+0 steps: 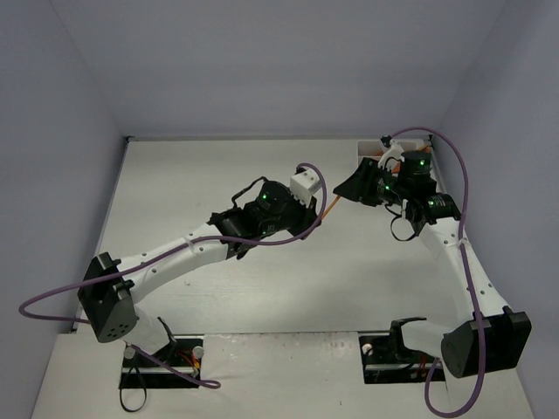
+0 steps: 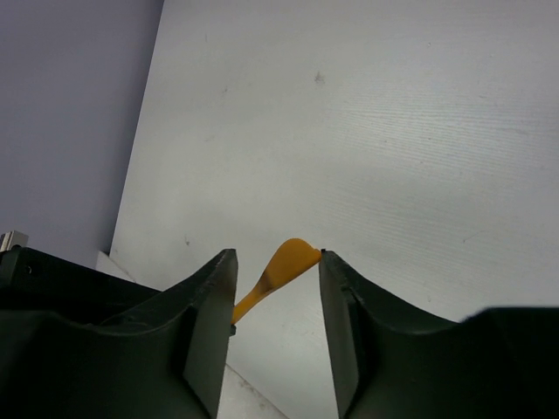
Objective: Sort the eating utensils into containers
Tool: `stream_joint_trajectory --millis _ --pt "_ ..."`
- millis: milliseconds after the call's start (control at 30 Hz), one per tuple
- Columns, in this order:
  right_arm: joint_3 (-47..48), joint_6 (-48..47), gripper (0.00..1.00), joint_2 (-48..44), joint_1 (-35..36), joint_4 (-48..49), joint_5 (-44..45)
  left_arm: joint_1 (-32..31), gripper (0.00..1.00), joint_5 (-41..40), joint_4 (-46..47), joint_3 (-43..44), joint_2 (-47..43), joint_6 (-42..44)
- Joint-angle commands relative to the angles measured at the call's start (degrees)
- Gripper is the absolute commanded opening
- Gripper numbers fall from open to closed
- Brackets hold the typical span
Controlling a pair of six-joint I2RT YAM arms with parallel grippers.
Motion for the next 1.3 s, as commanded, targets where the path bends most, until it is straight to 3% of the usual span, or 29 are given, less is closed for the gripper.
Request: stream_joint_trajectory --millis 0,200,233,267,300,367,400,500,633,767,1000,1267 --pt "3.09 0.08 0.31 0.38 0.60 3.37 -0.40 -0.73 0.00 1.32 5.18 3.17 -3.31 0.29" --pt "2.99 -0.27 0.00 -0.14 0.60 3.53 0.37 -0.73 0.00 1.60 4.99 3.22 -3.07 0.19" --pt "2.87 -0.46 0.00 -0.27 0.60 3.53 0.99 -0.73 0.00 1.35 4.87 3.04 -3.13 0.00" --pt "2.92 -0.69 0.00 -0.40 0.60 3.53 1.55 -0.68 0.05 0.82 4.70 2.84 -3.15 -0.15" --pt "3.04 -1.00 0.00 -0.50 0.59 3.51 2.12 -0.64 0.17 0.01 4.43 2.69 -3.15 -0.31" --pt "3.29 -1.60 0.00 -0.63 0.46 3.44 3.47 -0.64 0.54 -2.28 2.17 2.74 -3.15 -0.76" --pt "3.60 -1.93 0.00 -0.59 0.38 3.42 4.57 -0.56 0.65 -4.23 0.68 2.80 -3.20 -1.15" --pt "5.13 -3.45 0.00 -0.10 -0.42 3.35 8.60 0.15 0.78 -11.26 -3.34 2.50 -3.70 -2.66" --pt "9.86 -5.18 0.00 2.56 -3.52 3.40 14.63 4.38 0.83 -16.50 -7.43 -0.79 -6.77 -7.03" --pt "16.30 -6.47 0.00 7.08 -11.09 3.44 19.48 10.77 0.84 -16.66 -10.06 -6.82 -12.29 -10.60" --pt "30.97 -11.06 0.00 16.16 -19.87 5.33 32.40 22.15 0.92 -18.82 -19.64 -13.13 -21.40 -8.20" --pt "38.31 -7.51 0.00 29.19 -26.03 14.14 33.08 31.07 0.94 -18.77 -25.34 -18.34 -29.75 -4.55"
